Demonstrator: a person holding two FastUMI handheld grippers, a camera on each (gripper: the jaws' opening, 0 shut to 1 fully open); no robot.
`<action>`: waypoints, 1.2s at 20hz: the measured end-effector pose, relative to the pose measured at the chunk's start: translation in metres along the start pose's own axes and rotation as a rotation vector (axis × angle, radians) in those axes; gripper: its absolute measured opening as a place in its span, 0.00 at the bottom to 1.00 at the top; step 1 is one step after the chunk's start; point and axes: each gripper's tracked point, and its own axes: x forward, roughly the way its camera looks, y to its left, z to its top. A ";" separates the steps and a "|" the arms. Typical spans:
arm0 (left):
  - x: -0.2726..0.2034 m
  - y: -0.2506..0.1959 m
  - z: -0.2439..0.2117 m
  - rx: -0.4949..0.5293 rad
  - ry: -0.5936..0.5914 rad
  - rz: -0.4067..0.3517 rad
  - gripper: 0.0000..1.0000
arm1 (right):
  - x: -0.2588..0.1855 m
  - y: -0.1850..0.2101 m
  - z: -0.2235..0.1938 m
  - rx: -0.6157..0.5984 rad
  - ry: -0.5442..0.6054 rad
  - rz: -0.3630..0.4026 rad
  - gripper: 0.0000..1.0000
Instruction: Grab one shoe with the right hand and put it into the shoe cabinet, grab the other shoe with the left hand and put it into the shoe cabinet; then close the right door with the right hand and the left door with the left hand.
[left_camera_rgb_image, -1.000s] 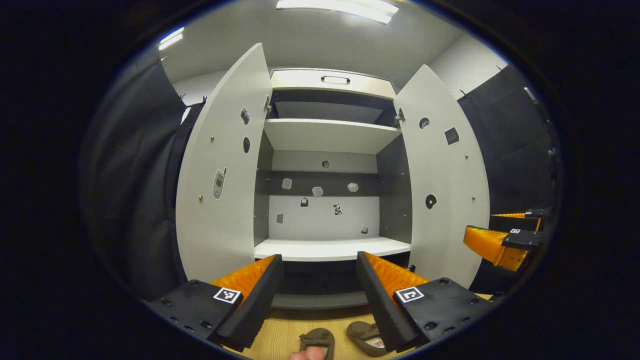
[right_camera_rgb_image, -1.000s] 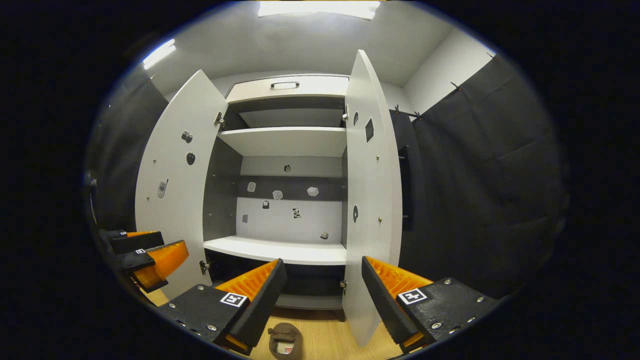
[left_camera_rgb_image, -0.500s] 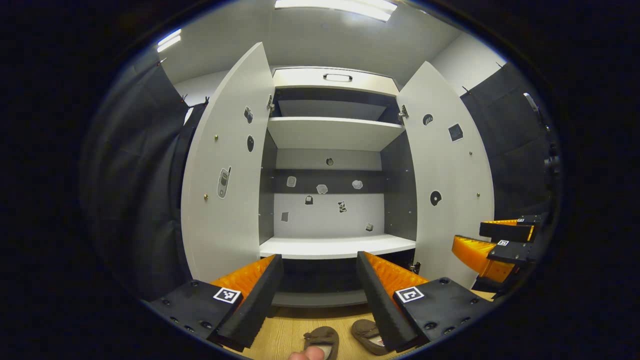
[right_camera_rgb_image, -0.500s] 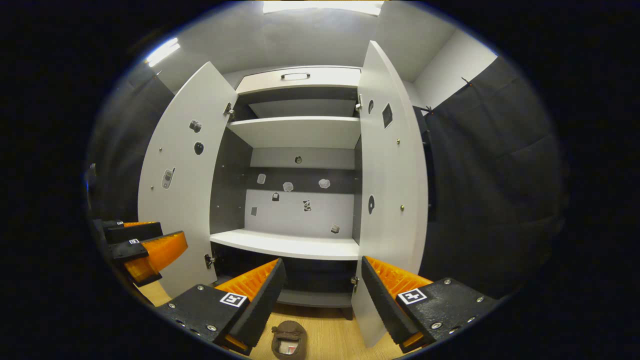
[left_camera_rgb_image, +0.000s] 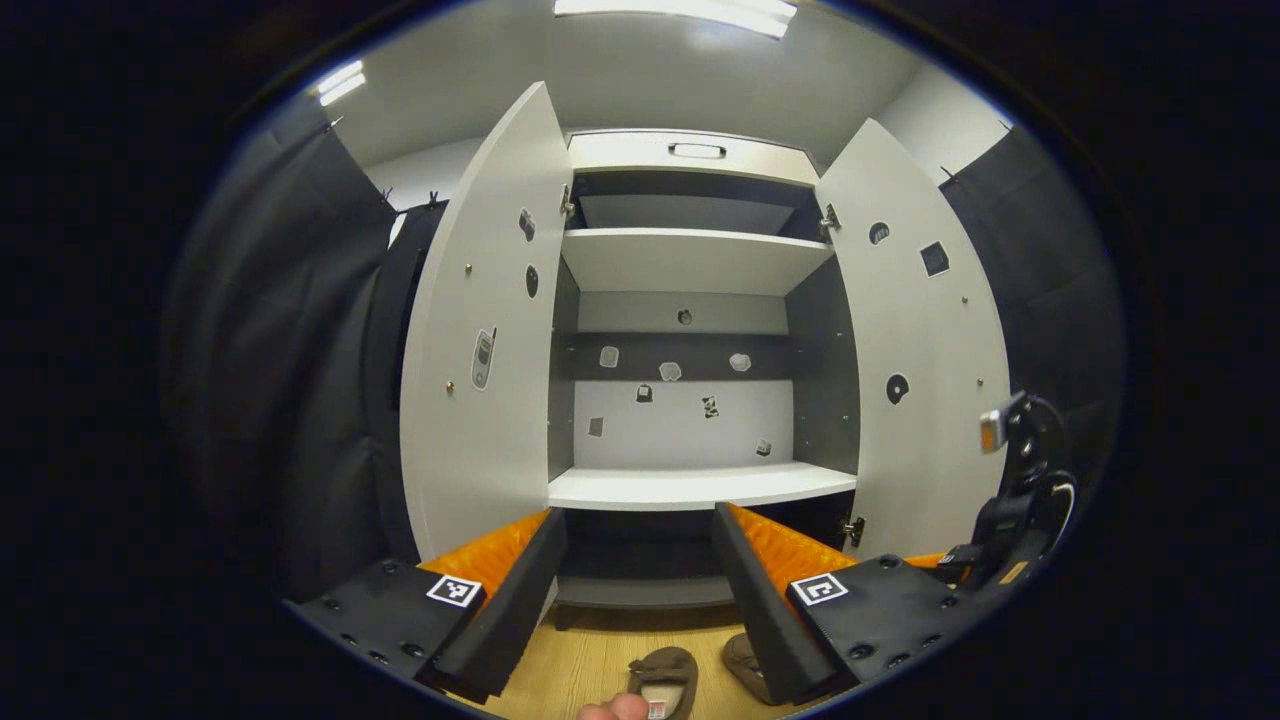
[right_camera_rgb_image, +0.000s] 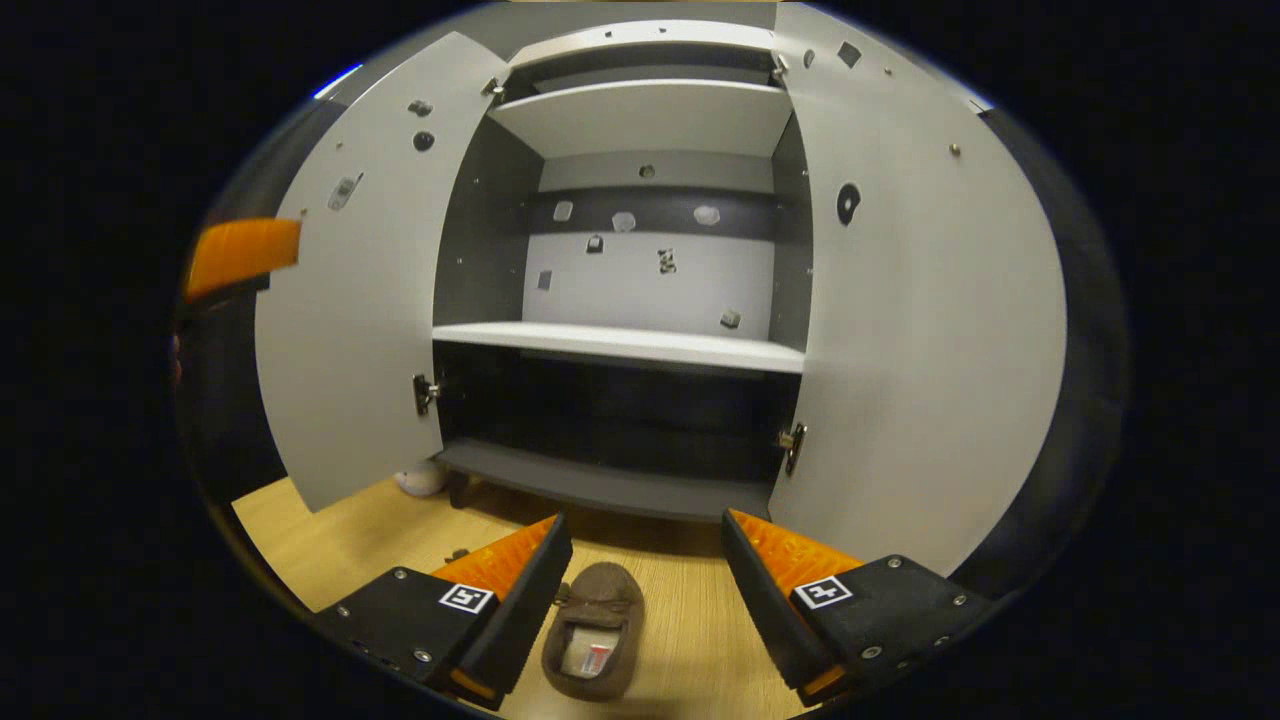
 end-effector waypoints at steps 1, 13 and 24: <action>0.001 0.002 -0.002 -0.005 0.006 0.003 0.96 | 0.006 -0.002 -0.019 -0.022 0.040 -0.001 0.93; -0.016 0.045 -0.002 0.014 0.003 0.118 0.96 | 0.050 0.015 -0.160 -0.174 0.385 0.063 0.72; -0.025 0.052 -0.009 0.010 0.008 0.134 0.96 | 0.090 0.016 -0.193 -0.094 0.419 0.080 0.18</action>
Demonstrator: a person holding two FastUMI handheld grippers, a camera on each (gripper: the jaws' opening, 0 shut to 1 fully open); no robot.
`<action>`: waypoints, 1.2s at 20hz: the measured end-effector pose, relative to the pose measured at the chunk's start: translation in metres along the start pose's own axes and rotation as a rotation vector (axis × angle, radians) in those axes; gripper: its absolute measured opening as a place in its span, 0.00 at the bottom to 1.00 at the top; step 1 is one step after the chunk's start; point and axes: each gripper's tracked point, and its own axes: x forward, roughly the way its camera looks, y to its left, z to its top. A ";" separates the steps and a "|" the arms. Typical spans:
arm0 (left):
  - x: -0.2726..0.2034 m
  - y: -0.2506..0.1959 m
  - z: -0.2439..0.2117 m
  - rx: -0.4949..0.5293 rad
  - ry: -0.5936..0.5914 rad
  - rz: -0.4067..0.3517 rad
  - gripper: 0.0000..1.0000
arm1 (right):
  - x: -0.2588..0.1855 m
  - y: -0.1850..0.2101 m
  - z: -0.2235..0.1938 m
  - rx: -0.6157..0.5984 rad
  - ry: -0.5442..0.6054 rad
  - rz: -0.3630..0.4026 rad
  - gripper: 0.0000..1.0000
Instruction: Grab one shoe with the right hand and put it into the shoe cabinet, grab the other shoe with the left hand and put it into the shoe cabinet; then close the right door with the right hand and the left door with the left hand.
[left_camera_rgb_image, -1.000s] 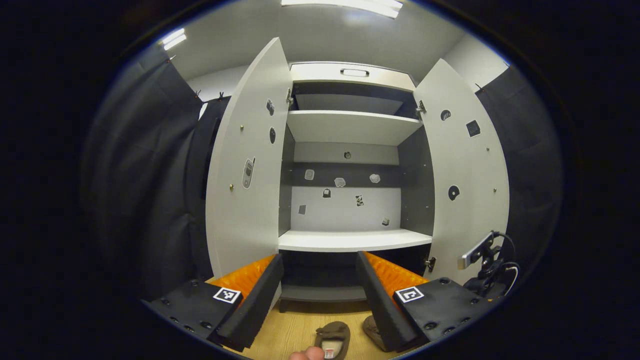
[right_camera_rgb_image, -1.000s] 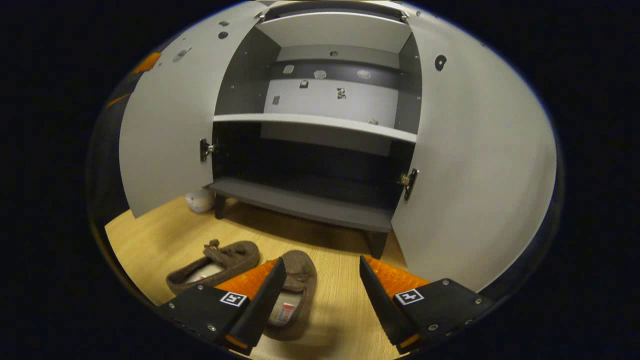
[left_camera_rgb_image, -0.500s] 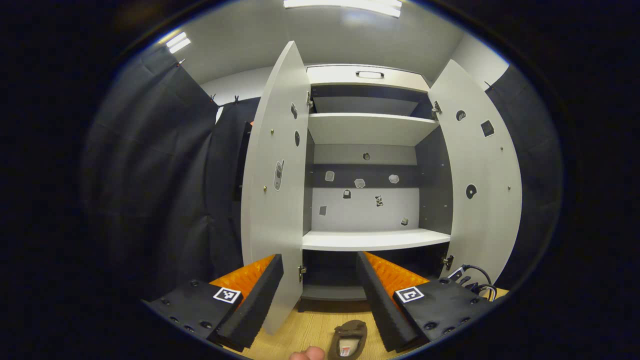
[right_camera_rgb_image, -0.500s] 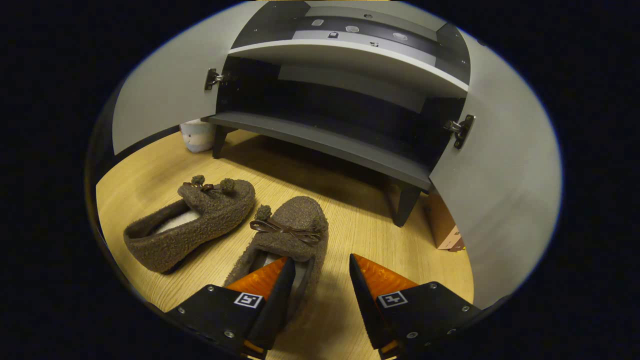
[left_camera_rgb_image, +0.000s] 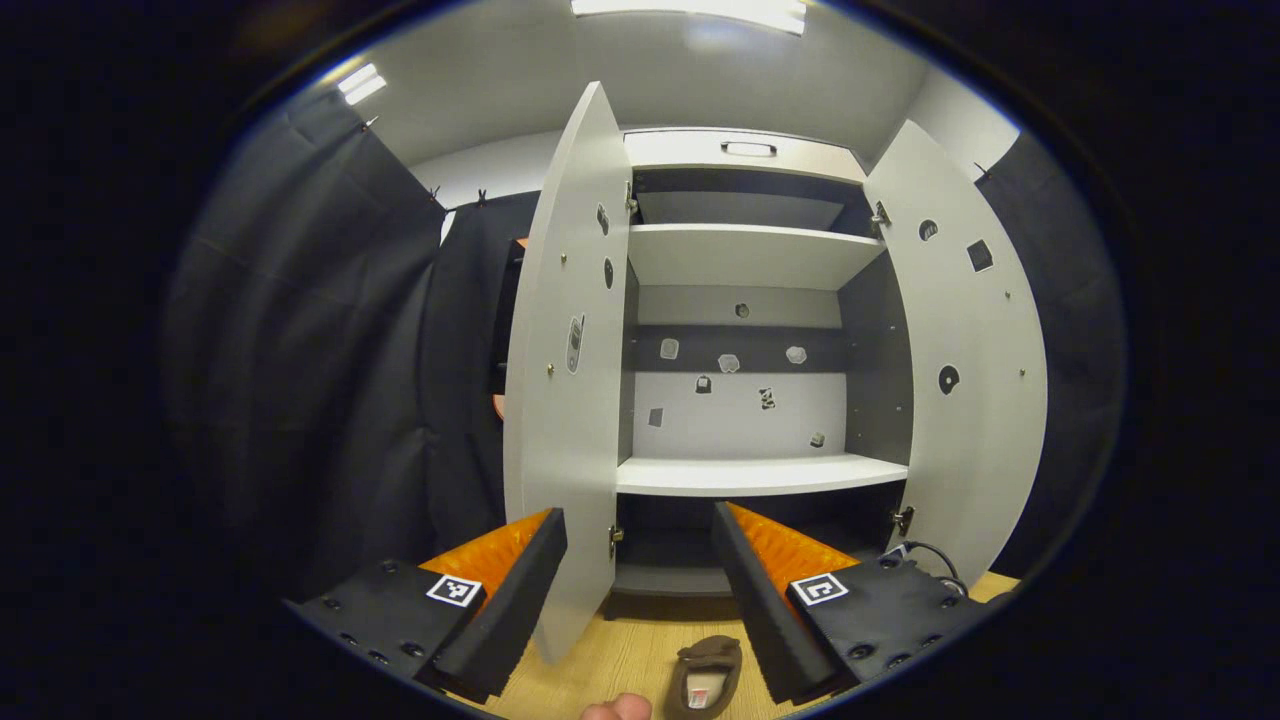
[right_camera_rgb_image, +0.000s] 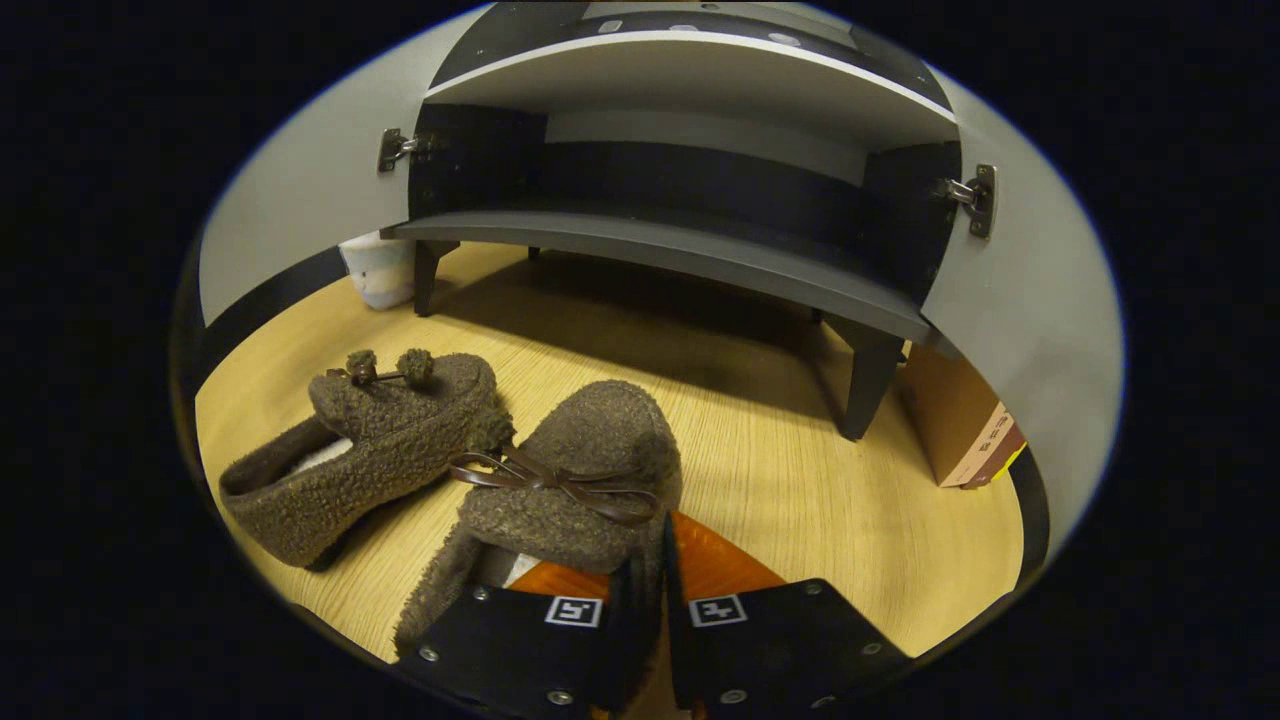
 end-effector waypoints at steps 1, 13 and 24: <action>0.000 0.000 0.000 0.002 -0.002 -0.003 0.96 | -0.001 0.000 0.001 0.009 -0.006 -0.005 0.10; 0.005 -0.020 -0.007 -0.023 0.004 -0.061 0.96 | -0.117 -0.027 0.078 0.120 -0.293 -0.129 0.05; 0.000 -0.026 -0.019 -0.013 0.019 -0.083 0.99 | -0.277 -0.043 0.285 0.169 -0.689 -0.143 0.02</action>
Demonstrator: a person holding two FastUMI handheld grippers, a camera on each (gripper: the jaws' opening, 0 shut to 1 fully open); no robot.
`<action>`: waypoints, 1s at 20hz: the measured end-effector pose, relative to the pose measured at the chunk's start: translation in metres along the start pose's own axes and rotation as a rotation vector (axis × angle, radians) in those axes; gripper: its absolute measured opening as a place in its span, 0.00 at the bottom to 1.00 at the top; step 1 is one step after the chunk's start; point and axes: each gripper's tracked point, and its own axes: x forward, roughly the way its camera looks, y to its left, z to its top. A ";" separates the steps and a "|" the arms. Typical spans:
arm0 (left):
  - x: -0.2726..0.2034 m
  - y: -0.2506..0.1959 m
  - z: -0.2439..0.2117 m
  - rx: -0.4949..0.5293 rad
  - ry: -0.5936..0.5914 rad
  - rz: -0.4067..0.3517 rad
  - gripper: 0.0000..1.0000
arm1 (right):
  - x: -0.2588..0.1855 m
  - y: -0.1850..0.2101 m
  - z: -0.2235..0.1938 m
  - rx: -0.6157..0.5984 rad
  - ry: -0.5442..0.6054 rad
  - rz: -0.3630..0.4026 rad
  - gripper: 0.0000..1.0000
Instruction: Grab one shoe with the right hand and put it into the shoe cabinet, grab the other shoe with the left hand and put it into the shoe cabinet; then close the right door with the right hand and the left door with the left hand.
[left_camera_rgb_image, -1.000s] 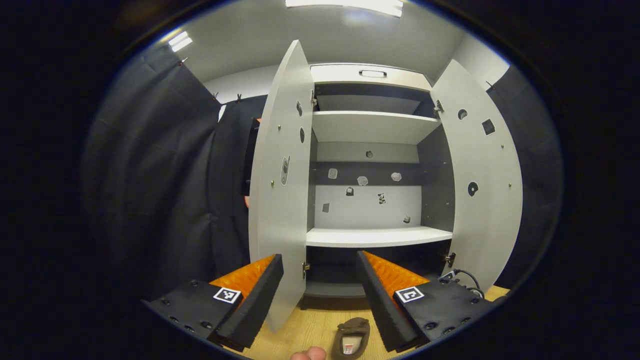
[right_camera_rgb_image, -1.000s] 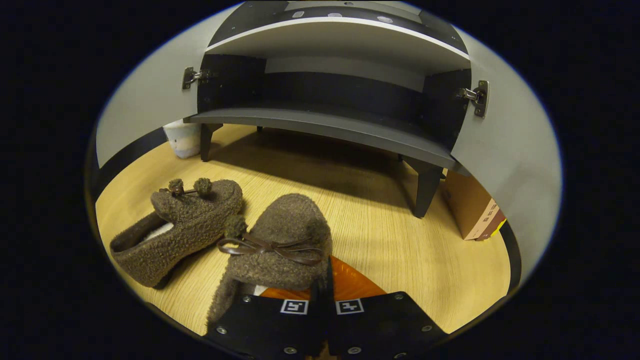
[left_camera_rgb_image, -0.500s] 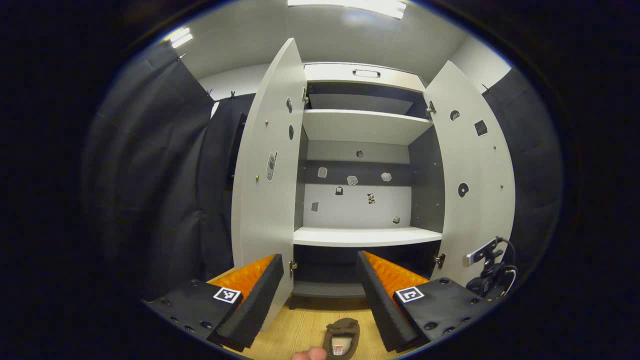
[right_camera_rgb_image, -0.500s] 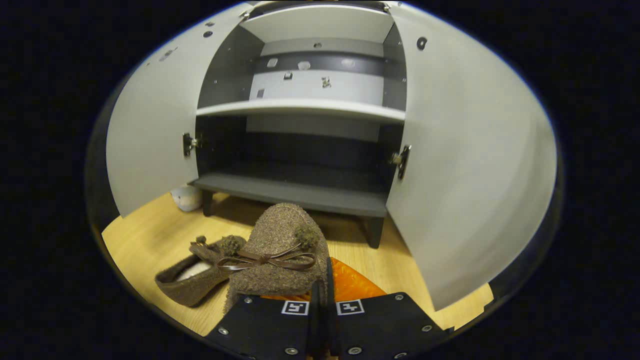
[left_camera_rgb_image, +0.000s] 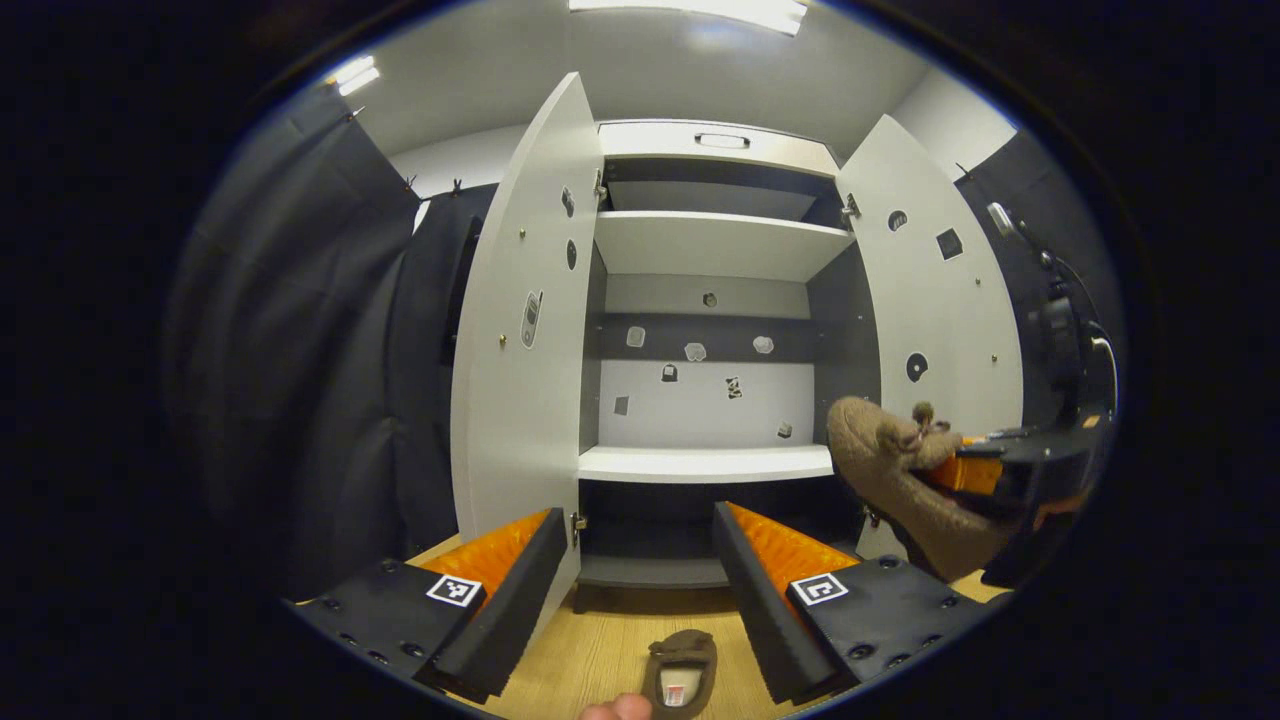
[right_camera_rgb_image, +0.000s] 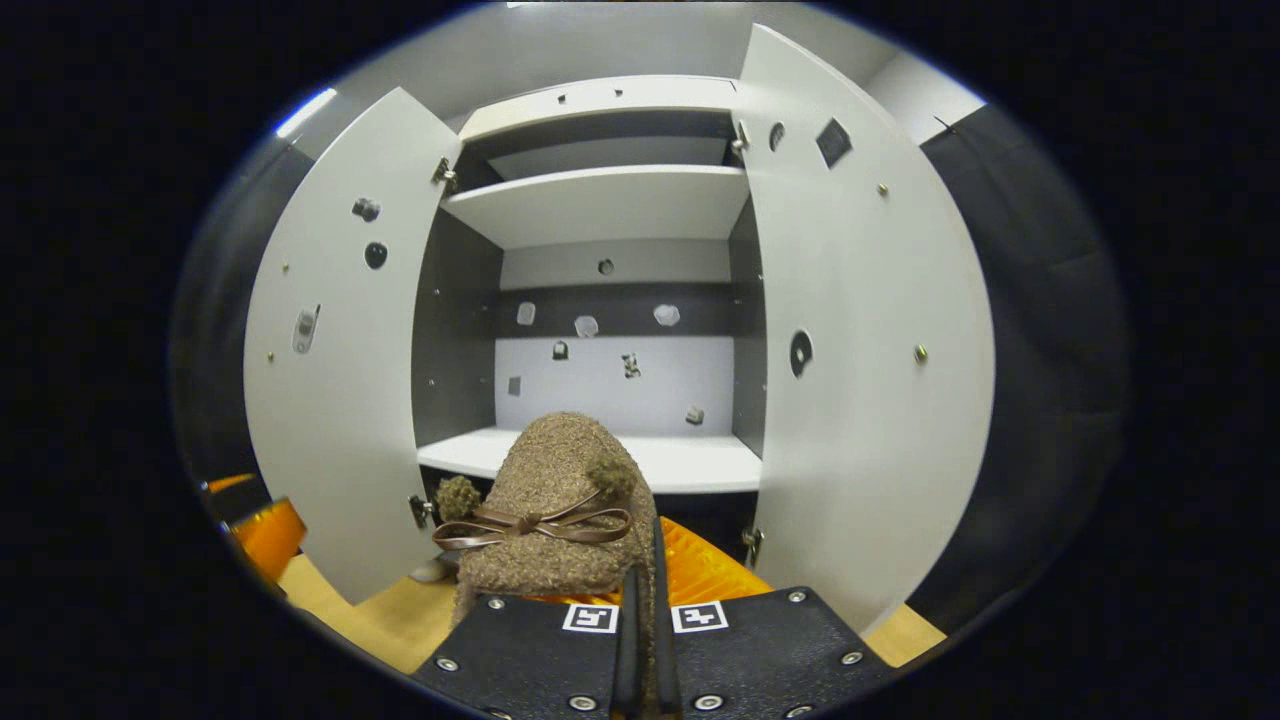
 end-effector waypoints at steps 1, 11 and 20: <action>0.000 -0.001 -0.001 -0.003 0.003 -0.004 0.99 | 0.015 0.000 0.019 -0.012 -0.015 0.009 0.05; -0.007 0.004 -0.017 -0.041 0.041 -0.016 0.96 | 0.239 -0.008 0.056 -0.067 0.128 -0.045 0.05; 0.000 0.030 -0.037 -0.042 0.070 0.017 0.96 | 0.333 -0.041 -0.059 0.015 0.467 -0.152 0.10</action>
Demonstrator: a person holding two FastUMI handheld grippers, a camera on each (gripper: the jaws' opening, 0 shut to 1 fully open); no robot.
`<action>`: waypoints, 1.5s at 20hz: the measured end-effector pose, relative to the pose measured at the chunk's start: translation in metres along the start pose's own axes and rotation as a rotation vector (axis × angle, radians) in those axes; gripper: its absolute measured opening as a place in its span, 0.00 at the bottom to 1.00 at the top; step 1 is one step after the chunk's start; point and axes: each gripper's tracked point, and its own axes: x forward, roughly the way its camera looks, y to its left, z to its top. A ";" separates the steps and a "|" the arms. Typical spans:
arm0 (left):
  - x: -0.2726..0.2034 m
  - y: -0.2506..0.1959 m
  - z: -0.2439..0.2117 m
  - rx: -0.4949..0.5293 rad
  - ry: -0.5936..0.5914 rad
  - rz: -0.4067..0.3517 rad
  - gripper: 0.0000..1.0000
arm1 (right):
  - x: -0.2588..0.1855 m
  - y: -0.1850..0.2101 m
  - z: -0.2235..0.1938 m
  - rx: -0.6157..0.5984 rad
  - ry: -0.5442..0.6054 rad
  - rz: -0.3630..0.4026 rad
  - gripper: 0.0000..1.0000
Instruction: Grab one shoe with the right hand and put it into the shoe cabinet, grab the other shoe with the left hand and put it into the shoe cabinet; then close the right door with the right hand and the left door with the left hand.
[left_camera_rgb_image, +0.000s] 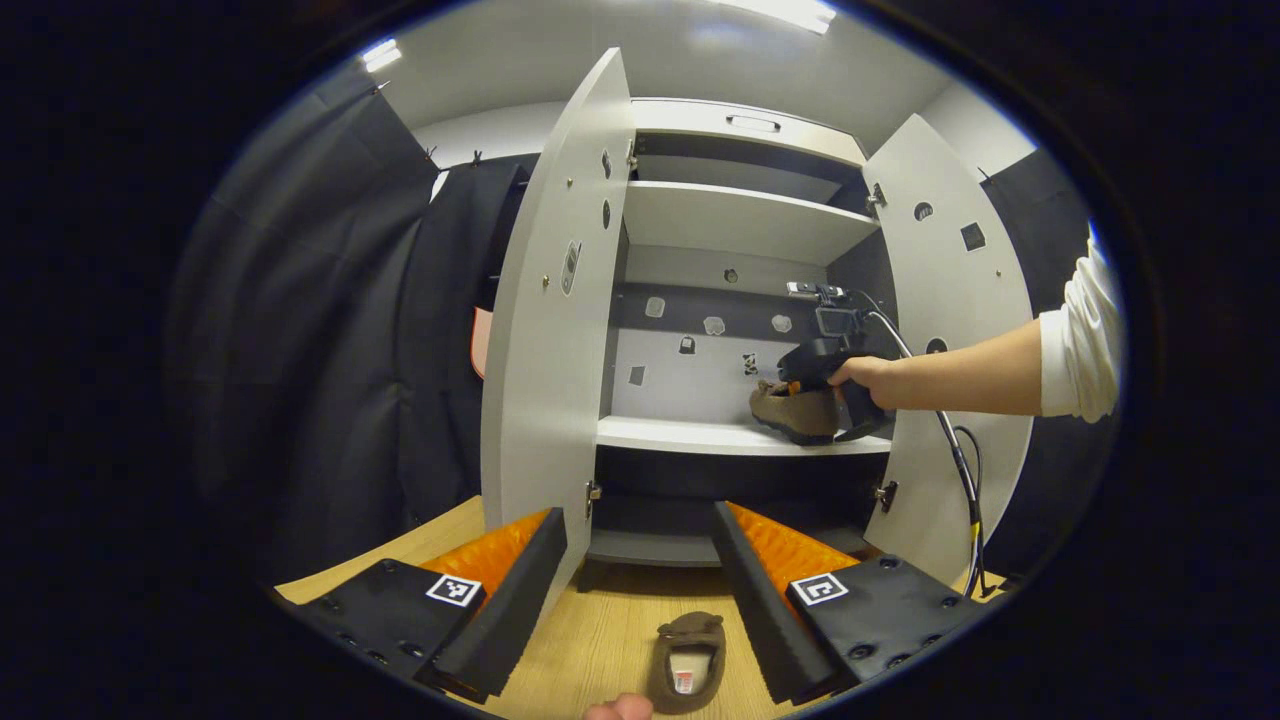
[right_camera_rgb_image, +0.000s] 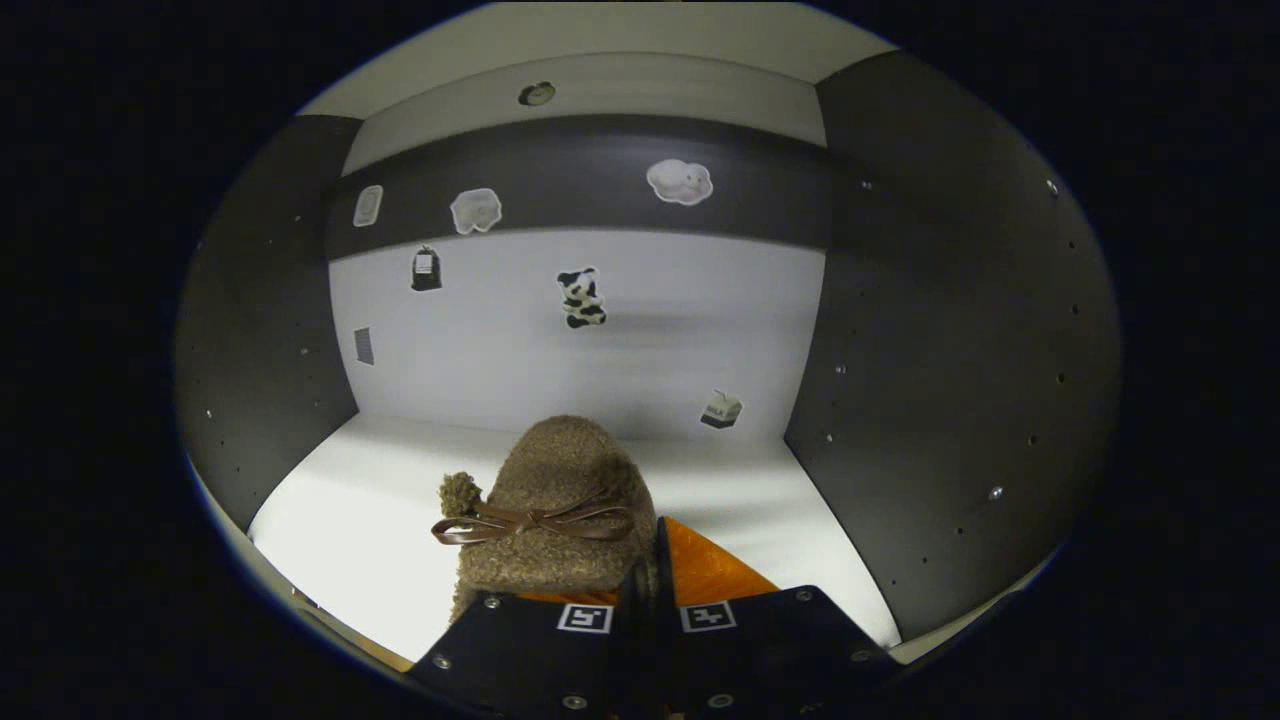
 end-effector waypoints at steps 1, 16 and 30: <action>0.002 0.001 -0.003 -0.001 0.007 0.002 0.96 | 0.004 -0.004 -0.007 0.011 0.025 -0.005 0.12; 0.018 -0.001 -0.012 -0.041 0.027 -0.011 0.96 | -0.061 -0.011 0.001 0.048 0.055 0.137 0.93; 0.006 -0.011 0.000 -0.026 0.008 -0.026 0.96 | -0.247 0.014 0.050 -0.021 -0.329 0.263 0.93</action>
